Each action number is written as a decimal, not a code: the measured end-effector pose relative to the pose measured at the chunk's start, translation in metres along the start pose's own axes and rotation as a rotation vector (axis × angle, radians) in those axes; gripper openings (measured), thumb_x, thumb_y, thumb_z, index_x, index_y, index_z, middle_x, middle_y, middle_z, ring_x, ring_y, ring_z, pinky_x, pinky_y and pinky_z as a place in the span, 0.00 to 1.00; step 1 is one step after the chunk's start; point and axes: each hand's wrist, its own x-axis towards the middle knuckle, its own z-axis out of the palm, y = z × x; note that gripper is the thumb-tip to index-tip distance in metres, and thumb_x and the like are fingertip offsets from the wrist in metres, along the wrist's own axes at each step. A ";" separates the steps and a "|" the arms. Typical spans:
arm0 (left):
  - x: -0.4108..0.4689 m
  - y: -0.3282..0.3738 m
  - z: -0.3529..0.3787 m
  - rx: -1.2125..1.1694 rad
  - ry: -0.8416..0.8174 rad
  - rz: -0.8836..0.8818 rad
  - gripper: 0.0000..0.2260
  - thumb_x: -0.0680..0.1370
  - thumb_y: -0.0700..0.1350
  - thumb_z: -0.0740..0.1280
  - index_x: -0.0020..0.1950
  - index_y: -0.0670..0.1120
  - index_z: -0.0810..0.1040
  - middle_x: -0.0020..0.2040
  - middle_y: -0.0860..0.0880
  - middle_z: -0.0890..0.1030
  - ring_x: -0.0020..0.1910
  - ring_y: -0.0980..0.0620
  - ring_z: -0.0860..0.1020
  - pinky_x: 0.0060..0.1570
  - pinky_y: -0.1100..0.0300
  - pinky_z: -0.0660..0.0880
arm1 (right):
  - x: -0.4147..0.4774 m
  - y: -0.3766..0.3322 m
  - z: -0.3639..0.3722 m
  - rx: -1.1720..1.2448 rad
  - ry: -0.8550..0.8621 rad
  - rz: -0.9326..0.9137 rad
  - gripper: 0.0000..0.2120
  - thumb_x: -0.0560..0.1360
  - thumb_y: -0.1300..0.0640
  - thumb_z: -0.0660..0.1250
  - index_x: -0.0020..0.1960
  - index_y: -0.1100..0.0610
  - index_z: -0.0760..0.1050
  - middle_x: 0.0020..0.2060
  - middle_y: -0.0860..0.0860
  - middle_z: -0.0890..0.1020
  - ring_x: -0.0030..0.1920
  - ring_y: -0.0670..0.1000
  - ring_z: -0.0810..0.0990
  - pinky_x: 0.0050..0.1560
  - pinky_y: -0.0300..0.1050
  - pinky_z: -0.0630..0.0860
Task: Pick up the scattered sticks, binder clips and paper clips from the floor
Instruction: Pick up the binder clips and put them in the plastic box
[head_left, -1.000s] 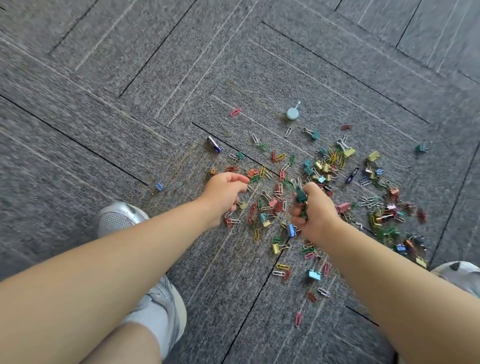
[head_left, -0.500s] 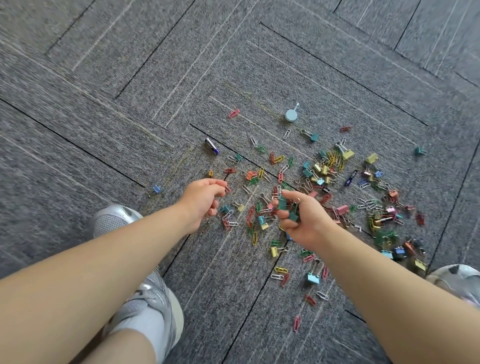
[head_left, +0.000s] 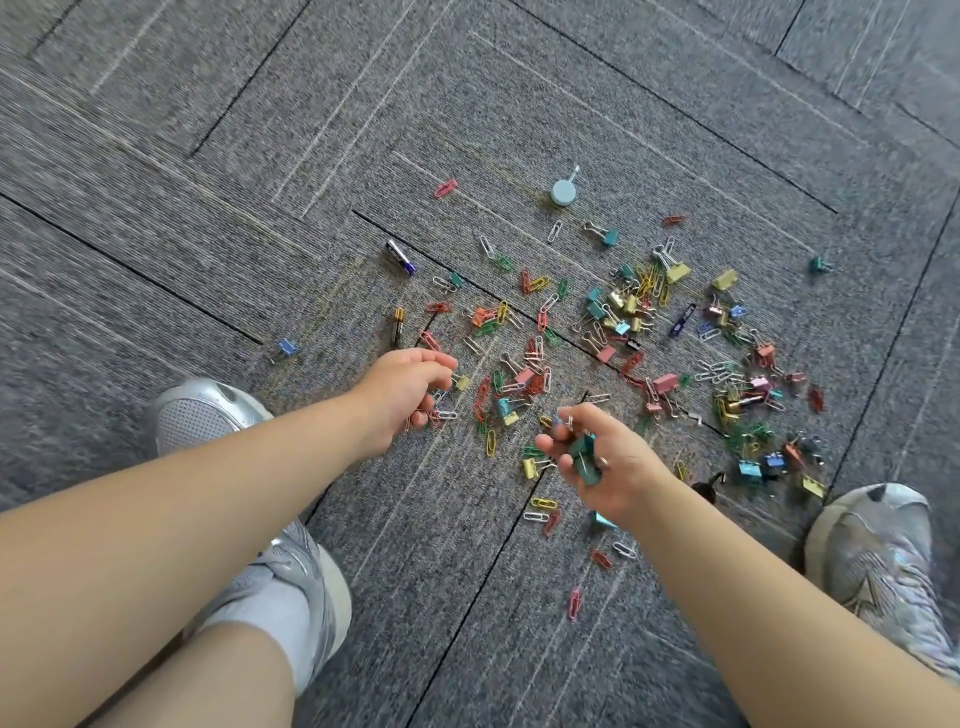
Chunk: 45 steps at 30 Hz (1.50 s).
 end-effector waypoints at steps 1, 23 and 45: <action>-0.001 -0.003 0.002 0.019 -0.007 -0.007 0.07 0.77 0.35 0.61 0.49 0.45 0.77 0.40 0.48 0.75 0.29 0.55 0.67 0.23 0.65 0.64 | 0.002 0.003 -0.002 0.009 0.006 0.001 0.07 0.76 0.60 0.65 0.41 0.59 0.70 0.29 0.52 0.76 0.25 0.47 0.77 0.20 0.33 0.68; 0.008 -0.006 0.061 1.692 -0.083 0.654 0.32 0.75 0.60 0.65 0.73 0.47 0.61 0.56 0.47 0.74 0.44 0.49 0.77 0.35 0.57 0.77 | 0.004 0.002 -0.025 -0.928 0.416 -0.492 0.07 0.75 0.58 0.61 0.52 0.56 0.74 0.39 0.52 0.79 0.30 0.48 0.71 0.27 0.42 0.68; 0.007 0.029 0.068 0.446 -0.072 0.240 0.14 0.83 0.49 0.54 0.45 0.42 0.71 0.39 0.48 0.78 0.30 0.53 0.72 0.29 0.59 0.70 | 0.048 -0.092 -0.002 -1.304 0.525 -0.763 0.12 0.81 0.48 0.57 0.59 0.54 0.65 0.39 0.53 0.80 0.35 0.54 0.79 0.35 0.50 0.77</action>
